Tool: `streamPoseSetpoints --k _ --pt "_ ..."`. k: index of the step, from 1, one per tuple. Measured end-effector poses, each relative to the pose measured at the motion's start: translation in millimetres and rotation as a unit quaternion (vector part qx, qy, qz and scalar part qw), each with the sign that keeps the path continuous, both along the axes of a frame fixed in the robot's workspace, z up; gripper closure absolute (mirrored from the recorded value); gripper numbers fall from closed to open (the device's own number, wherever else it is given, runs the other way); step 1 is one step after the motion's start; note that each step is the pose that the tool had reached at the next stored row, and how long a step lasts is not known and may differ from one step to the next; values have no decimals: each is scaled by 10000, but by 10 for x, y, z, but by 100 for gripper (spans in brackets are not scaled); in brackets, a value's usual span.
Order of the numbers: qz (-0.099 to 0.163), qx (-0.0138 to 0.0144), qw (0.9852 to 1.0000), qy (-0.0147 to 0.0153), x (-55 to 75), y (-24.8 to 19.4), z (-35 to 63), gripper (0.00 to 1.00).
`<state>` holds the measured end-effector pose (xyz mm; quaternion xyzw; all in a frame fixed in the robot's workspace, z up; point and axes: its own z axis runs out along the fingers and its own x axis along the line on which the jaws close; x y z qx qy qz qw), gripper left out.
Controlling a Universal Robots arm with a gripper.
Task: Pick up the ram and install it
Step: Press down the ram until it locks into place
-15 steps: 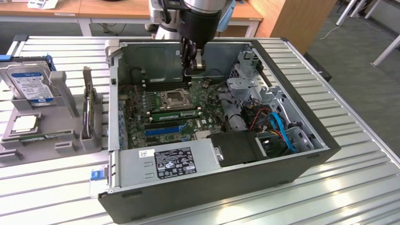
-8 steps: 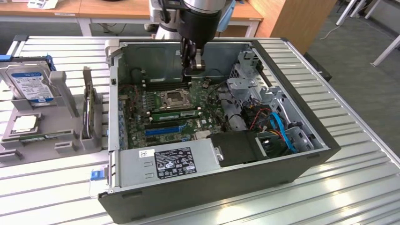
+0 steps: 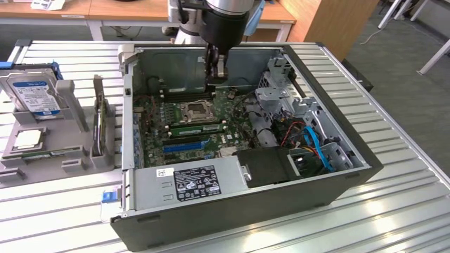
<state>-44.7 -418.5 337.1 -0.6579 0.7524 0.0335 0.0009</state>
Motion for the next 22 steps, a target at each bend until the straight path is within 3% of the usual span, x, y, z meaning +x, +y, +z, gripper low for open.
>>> streamPoseSetpoints --k 9,22 --pt "-377 0 9993 0 0 0 0 90" --pt "-536 0 9986 -10 0 0 0 90"
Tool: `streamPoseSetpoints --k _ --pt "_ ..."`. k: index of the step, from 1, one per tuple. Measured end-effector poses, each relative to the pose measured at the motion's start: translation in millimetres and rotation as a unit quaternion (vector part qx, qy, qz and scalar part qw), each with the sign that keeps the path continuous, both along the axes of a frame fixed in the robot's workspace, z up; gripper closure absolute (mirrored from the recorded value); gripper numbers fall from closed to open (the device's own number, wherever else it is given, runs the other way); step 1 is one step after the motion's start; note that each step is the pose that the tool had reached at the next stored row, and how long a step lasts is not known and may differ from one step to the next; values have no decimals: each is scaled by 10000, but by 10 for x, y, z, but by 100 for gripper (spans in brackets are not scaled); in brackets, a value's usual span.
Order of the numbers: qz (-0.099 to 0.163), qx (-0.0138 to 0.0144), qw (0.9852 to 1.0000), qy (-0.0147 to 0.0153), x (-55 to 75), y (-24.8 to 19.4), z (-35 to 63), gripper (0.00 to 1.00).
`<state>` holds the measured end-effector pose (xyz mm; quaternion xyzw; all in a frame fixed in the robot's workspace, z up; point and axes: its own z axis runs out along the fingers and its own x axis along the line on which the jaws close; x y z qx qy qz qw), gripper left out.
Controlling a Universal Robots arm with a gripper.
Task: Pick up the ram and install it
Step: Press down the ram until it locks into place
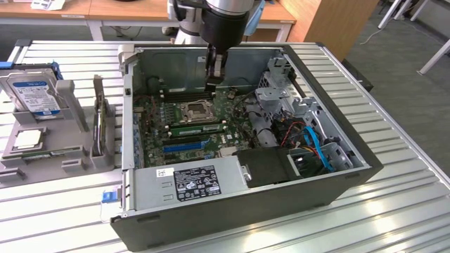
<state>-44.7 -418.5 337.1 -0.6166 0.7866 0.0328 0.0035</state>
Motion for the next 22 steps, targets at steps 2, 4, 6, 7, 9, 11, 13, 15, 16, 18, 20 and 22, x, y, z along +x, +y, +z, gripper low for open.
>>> streamPoseSetpoints --k 2,4,6,7,9,11,13,15,16,18,20,22 --pt "-80 0 10000 -6 0 0 0 90" --pt "-180 0 9998 -14 0 0 0 90" --pt "-267 0 9996 -15 0 0 0 90" --pt "-312 -1 9995 -18 0 0 0 90" --pt "-430 -1 9991 -21 0 0 0 90" --pt "-524 -1 9986 -22 0 0 0 90" --pt "-602 -1 9982 -22 0 0 0 90" --pt "-730 -1 9973 -22 0 0 0 90" --pt "-803 -1 9968 -22 0 0 0 90" --pt "-961 -2 9954 -22 0 0 0 90" --pt "-1096 -2 9940 -22 0 0 0 90" --pt "-1203 -2 9927 -22 0 0 0 90"
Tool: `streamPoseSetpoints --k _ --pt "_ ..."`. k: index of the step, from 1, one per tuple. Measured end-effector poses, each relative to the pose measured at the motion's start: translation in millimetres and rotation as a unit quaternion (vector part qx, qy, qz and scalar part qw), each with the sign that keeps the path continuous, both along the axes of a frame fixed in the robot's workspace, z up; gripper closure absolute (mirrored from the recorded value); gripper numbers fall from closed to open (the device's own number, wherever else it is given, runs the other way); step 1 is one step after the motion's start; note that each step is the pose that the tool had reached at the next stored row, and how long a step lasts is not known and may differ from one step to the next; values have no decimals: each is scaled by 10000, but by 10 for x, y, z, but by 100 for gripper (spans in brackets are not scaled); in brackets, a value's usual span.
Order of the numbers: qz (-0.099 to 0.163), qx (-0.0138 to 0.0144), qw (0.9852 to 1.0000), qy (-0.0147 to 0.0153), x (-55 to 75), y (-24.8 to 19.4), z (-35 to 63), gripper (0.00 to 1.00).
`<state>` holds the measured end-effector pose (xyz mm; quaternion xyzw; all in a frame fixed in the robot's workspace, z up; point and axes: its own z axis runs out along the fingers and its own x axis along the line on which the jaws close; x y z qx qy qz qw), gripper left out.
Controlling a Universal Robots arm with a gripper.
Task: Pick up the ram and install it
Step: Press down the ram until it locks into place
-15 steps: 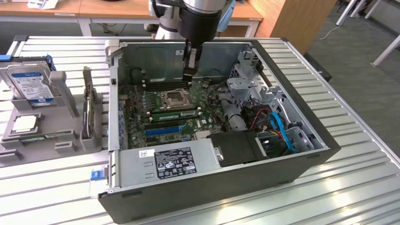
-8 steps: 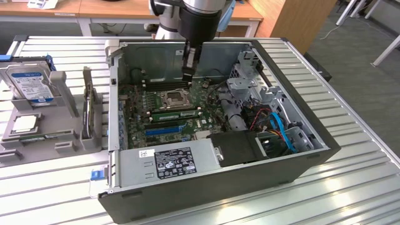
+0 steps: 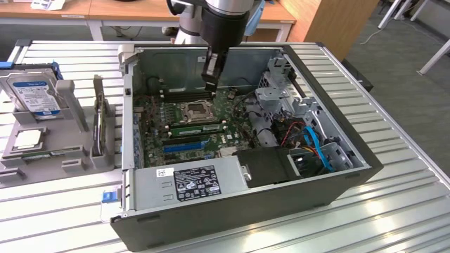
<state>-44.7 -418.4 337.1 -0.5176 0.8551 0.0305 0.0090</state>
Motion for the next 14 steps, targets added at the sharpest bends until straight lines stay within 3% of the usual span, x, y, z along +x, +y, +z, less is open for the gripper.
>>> streamPoseSetpoints --k 3,7,10,14 --pt "-245 0 9997 0 0 0 0 90" --pt "-604 0 9982 0 0 0 0 90" --pt "-873 0 9962 0 0 0 -1 90" --pt "-1236 0 9923 0 0 0 -2 90"
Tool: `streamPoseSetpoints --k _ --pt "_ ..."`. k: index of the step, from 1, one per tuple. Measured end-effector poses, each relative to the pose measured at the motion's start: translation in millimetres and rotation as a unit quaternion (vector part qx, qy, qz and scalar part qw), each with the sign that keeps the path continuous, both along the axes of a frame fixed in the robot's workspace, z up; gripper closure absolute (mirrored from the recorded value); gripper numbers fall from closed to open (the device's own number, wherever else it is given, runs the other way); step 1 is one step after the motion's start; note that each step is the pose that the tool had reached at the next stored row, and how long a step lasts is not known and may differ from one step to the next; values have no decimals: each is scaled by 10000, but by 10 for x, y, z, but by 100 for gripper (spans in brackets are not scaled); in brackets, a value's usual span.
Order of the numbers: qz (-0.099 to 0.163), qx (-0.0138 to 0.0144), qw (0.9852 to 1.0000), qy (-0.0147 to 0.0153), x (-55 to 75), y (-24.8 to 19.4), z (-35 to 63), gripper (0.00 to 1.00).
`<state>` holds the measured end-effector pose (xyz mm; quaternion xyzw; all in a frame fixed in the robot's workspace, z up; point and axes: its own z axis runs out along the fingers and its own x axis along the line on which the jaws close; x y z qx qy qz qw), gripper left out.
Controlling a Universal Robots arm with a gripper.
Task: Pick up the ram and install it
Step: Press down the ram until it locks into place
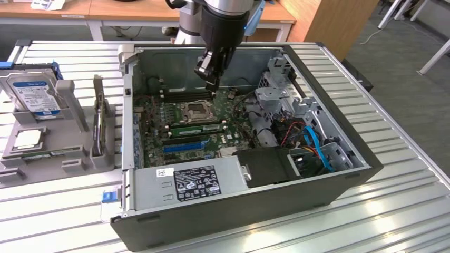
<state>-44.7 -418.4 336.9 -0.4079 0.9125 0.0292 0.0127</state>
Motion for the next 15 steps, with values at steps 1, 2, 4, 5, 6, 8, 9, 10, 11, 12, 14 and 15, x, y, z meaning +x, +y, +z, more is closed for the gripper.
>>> streamPoseSetpoints --k 1,2,4,5,6,8,9,10,11,12,14,15 --pt "-89 0 10000 0 0 0 0 90" --pt "-180 0 9998 0 0 0 -1 90" --pt "-368 0 9993 0 0 0 -2 90" --pt "-458 0 9990 0 0 0 -2 90" --pt "-547 0 9985 0 0 0 -2 90" --pt "-726 0 9974 0 0 0 -3 90" --pt "-816 -1 9967 0 0 0 -4 90" --pt "-912 -1 9958 0 0 0 -4 90" --pt "-999 -1 9950 0 0 0 -4 90" --pt "-1087 0 9941 0 0 0 -5 90" --pt "-1263 0 9920 0 0 0 -6 90" --pt "-1352 0 9908 0 0 0 -7 90"
